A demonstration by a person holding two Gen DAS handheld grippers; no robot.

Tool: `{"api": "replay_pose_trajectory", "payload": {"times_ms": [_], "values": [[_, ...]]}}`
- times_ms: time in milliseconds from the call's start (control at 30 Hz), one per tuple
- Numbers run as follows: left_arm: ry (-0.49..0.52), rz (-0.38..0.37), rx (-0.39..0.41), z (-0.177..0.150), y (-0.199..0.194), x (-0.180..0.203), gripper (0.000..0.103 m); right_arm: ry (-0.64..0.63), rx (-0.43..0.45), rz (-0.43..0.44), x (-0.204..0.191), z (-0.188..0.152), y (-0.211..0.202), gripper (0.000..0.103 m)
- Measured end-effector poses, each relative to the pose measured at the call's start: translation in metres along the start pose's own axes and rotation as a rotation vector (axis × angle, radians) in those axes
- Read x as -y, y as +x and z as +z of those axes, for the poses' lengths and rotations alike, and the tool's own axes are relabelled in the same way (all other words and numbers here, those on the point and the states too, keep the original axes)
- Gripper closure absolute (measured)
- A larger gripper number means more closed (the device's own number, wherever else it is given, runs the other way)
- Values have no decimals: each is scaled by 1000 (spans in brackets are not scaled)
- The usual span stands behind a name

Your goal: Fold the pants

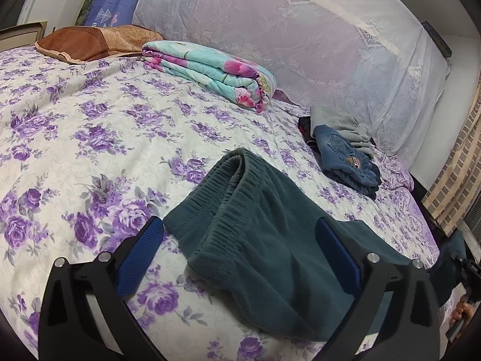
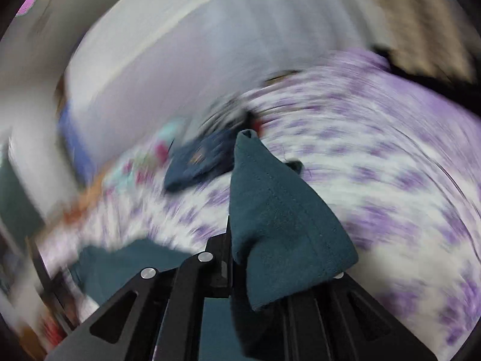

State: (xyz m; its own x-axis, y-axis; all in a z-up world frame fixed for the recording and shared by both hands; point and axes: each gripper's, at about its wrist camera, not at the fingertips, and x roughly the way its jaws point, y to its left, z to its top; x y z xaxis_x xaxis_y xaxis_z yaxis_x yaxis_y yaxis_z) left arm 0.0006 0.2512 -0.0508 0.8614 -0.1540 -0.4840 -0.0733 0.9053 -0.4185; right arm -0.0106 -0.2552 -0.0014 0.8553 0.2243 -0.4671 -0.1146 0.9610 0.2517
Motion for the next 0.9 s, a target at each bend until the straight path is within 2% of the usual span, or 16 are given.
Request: {"api": "replay_pose_trajectory", "payload": {"times_ms": [67, 100, 133, 167, 200, 267, 333, 433, 467, 533, 600, 667, 733, 767, 833, 900], "values": [[0, 0, 0, 0, 0, 0, 5, -174, -71, 25, -58, -9, 30, 94], [0, 1, 0, 0, 0, 0, 5, -248, -122, 51, -85, -18, 48, 89], [0, 2, -1, 0, 0, 0, 5, -319, -190, 64, -107, -29, 65, 58], [1, 2, -1, 0, 0, 0, 5, -419, -307, 83, -132, -45, 90, 46], [1, 1, -1, 0, 0, 0, 5, -520, -340, 71, -151, -62, 102, 40], [2, -1, 0, -1, 0, 0, 5, -612, -274, 11, -167, -73, 93, 38], [4, -1, 3, -2, -1, 1, 5, -559, -271, 102, -163, -65, 74, 33], [3, -3, 7, -2, -3, 2, 5, -389, -161, 248, -137, -33, 30, 23], [2, -4, 9, -2, -3, 2, 5, -336, -108, 249, -125, -19, 16, 23], [2, -1, 8, -3, -3, 3, 5, -295, -45, 169, -113, -4, 12, 23], [4, 1, 7, -3, -4, 3, 5, -285, -51, 85, -109, -5, 24, 23], [5, 6, 3, -3, -4, 3, 5, -295, -156, 64, -111, -24, 55, 23], [7, 14, -3, -3, -3, 4, 5, -365, -321, 48, -119, -56, 93, 19], [8, 17, -6, -2, -2, 4, 5, -417, -270, 16, -126, -65, 93, 18], [11, 24, -12, -1, 0, 5, 5, -415, -254, 27, -130, -52, 85, 18], [14, 30, -17, 0, 2, 6, 5, -394, -160, 31, -131, -37, 66, 17]]}}
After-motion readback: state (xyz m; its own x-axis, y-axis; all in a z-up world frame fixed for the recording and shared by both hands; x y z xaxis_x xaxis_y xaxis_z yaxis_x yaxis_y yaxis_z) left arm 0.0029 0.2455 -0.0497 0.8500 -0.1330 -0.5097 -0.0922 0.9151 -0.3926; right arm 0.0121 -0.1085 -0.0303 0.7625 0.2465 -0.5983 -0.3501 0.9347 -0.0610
